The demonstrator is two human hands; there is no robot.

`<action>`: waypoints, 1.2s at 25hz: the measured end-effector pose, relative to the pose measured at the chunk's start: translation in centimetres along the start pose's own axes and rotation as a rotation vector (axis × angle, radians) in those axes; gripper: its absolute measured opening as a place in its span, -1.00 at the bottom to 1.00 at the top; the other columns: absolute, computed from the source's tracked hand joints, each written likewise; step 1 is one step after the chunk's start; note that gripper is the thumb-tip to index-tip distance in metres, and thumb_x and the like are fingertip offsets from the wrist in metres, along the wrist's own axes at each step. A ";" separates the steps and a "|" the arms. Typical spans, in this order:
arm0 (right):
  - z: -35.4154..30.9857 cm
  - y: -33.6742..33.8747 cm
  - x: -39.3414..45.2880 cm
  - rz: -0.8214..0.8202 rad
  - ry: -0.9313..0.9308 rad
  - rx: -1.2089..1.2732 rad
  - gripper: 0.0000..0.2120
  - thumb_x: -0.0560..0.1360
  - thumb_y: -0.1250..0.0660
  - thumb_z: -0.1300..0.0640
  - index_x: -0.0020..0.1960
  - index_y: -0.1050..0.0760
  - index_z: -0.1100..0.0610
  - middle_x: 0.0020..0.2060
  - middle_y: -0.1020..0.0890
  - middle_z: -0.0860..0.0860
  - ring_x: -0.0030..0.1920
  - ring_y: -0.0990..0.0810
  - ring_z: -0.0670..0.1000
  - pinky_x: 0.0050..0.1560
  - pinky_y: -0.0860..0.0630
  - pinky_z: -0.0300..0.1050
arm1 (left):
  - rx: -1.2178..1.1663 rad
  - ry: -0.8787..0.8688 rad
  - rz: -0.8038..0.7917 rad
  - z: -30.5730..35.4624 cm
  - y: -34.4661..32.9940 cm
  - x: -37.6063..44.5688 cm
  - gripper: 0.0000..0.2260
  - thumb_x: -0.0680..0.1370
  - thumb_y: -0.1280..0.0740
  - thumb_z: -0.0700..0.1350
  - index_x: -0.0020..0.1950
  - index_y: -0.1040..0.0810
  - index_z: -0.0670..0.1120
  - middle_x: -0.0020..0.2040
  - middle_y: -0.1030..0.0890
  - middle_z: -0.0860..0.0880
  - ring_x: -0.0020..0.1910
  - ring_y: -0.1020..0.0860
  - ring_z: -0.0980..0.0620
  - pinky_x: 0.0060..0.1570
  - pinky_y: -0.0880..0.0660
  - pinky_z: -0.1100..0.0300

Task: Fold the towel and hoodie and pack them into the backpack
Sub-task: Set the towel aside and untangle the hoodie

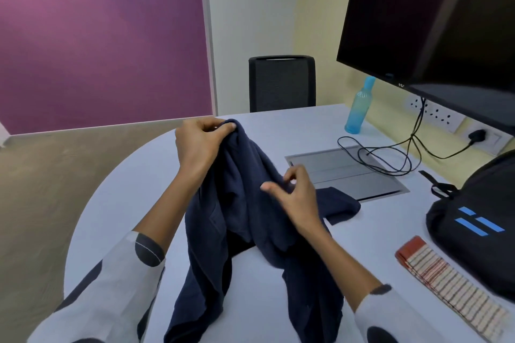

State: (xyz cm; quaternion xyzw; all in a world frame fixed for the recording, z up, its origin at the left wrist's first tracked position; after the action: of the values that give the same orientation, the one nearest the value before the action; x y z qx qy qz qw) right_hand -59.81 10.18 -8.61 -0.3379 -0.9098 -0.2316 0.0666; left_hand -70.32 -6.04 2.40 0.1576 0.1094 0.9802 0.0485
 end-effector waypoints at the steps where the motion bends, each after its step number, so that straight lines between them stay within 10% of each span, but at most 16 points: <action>1: 0.1 -1.1 -1.5 -0.023 0.086 -0.155 -0.46 0.22 -0.40 -0.38 -0.20 -0.30 0.03 -0.28 -0.45 -0.12 -0.24 -0.43 -0.11 -0.15 -0.37 -0.23 | -0.008 0.009 0.003 -0.1 -0.2 0.1 -0.96 0.41 -0.47 -0.01 -0.18 -0.70 0.07 -0.24 -0.69 0.14 -0.16 -0.64 0.18 0.02 -0.59 0.09; 5: 2.4 -4.1 -3.0 -0.038 0.233 -0.697 -0.53 0.39 -0.22 -0.36 -0.15 -0.34 0.07 -0.14 -0.43 -0.03 -0.12 -0.46 0.02 -0.14 -0.41 -0.04 | 0.011 0.000 -0.022 -0.4 -0.8 -0.1 -0.90 0.41 -0.47 0.00 -0.12 -0.71 0.02 -0.20 -0.69 0.12 -0.15 -0.64 0.18 0.02 -0.59 0.12; 10: 2.9 -0.3 -1.4 -0.088 0.070 -0.289 -0.92 0.40 -0.46 0.16 -0.27 -0.61 0.11 -0.22 -0.49 -0.12 -0.22 -0.52 -0.17 -0.08 -0.46 -0.29 | -0.024 0.045 0.023 -2.6 1.2 1.0 -0.91 0.41 -0.47 -0.01 -0.12 -0.71 0.03 -0.17 -0.70 0.11 -0.10 -0.64 0.16 0.07 -0.58 0.07; 17: 4.8 1.0 -1.9 -0.540 -0.593 -0.371 -0.60 0.25 -0.60 0.05 -0.09 -0.60 0.31 -0.21 -0.69 0.15 -0.24 -0.69 0.06 -0.29 -0.64 -0.09 | -0.032 0.071 0.049 -3.4 1.3 0.7 -0.87 0.43 -0.47 -0.01 -0.08 -0.71 0.00 -0.12 -0.69 0.09 -0.07 -0.63 0.13 0.07 -0.57 0.09; 22: 4.9 -0.6 -3.6 -0.469 -0.387 -0.236 -0.66 0.39 -0.50 0.08 -0.36 -0.38 0.18 -0.43 -0.47 0.01 -0.38 -0.45 -0.05 -0.30 -0.43 -0.21 | -0.015 0.038 0.034 -3.7 1.8 0.4 -0.88 0.44 -0.46 -0.03 -0.06 -0.71 -0.02 -0.11 -0.70 0.08 -0.07 -0.63 0.14 0.07 -0.57 0.12; 26: 0.0 3.1 -2.0 -0.651 -0.370 0.151 -0.90 0.49 -0.40 0.17 -0.18 -0.55 0.17 -0.35 -0.64 -0.03 -0.24 -0.63 -0.02 -0.09 -0.56 -0.15 | 0.017 0.036 0.045 -5.3 2.9 0.4 -0.87 0.45 -0.46 -0.03 -0.06 -0.71 -0.01 -0.09 -0.69 0.07 -0.05 -0.62 0.14 0.04 -0.54 0.21; 30: -4.8 8.4 1.4 -0.401 -0.371 0.553 -0.81 0.35 -0.45 0.09 -0.16 -0.59 0.21 -0.29 -0.68 0.09 -0.27 -0.65 0.03 -0.23 -0.62 -0.12 | 0.092 -0.008 0.018 -6.8 2.8 -0.7 -0.91 0.46 -0.45 -0.07 -0.06 -0.70 0.02 -0.08 -0.69 0.07 -0.08 -0.60 0.19 -0.05 -0.45 0.40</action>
State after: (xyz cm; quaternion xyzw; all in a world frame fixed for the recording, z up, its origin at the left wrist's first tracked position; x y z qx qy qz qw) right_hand -55.65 14.33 -0.80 -0.1590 -0.9825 0.0789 -0.0571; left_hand -72.01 -10.23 -3.42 0.1645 0.1529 0.9739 0.0326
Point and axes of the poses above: each hand's wrist, its own x-axis towards the middle knuckle, its own y-axis out of the back of the hand, z = x × y, the point moved 1 cm from there along x, towards the middle knuckle
